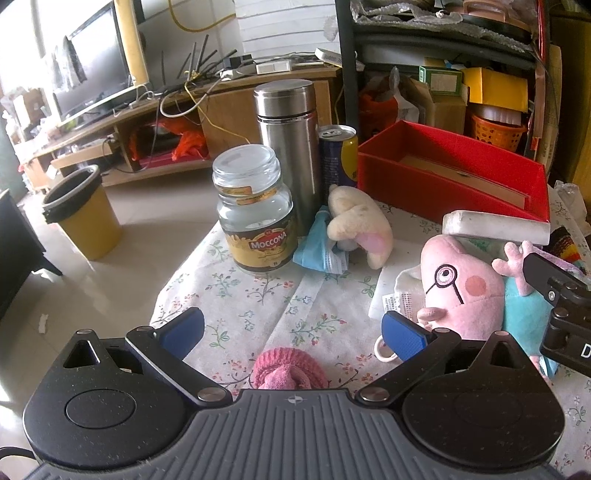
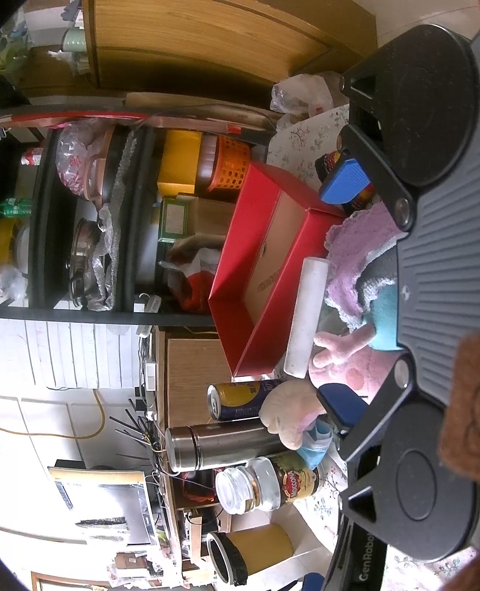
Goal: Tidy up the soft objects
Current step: 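Move left gripper to the pink knitted sock while right gripper approaches the lavender towel, then close the left gripper on the pink knitted sock and lift it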
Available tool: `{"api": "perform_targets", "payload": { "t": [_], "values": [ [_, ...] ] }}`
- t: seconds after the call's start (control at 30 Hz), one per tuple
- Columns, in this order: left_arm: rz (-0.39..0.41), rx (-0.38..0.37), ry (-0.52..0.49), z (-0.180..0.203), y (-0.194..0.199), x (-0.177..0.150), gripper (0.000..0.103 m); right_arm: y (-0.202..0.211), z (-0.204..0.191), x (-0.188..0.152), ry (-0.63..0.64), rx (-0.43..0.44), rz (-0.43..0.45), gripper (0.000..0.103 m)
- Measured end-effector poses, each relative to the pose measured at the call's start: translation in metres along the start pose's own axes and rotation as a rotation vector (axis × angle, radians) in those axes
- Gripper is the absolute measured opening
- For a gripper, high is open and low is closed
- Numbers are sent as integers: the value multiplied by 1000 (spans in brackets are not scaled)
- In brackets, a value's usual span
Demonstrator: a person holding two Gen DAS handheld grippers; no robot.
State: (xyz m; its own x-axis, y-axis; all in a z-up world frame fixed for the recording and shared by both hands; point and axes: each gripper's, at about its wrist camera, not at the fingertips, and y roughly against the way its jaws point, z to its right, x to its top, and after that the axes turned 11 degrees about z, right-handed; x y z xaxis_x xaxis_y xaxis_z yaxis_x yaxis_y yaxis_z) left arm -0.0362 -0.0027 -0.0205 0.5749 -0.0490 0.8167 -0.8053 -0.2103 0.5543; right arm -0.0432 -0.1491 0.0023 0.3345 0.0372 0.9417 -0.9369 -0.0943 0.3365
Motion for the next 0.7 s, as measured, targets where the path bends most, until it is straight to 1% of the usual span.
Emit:
{"api": "perform_targets", "payload": {
  "t": [0.5,0.7],
  "values": [
    [-11,-19,-2,-2,-1,-1,98,0,-1,-1,1,12,-9,79],
    [-48,-20,34,-19,-6,-6,98,0,1,-3,-11,16,-22,79]
  ]
}}
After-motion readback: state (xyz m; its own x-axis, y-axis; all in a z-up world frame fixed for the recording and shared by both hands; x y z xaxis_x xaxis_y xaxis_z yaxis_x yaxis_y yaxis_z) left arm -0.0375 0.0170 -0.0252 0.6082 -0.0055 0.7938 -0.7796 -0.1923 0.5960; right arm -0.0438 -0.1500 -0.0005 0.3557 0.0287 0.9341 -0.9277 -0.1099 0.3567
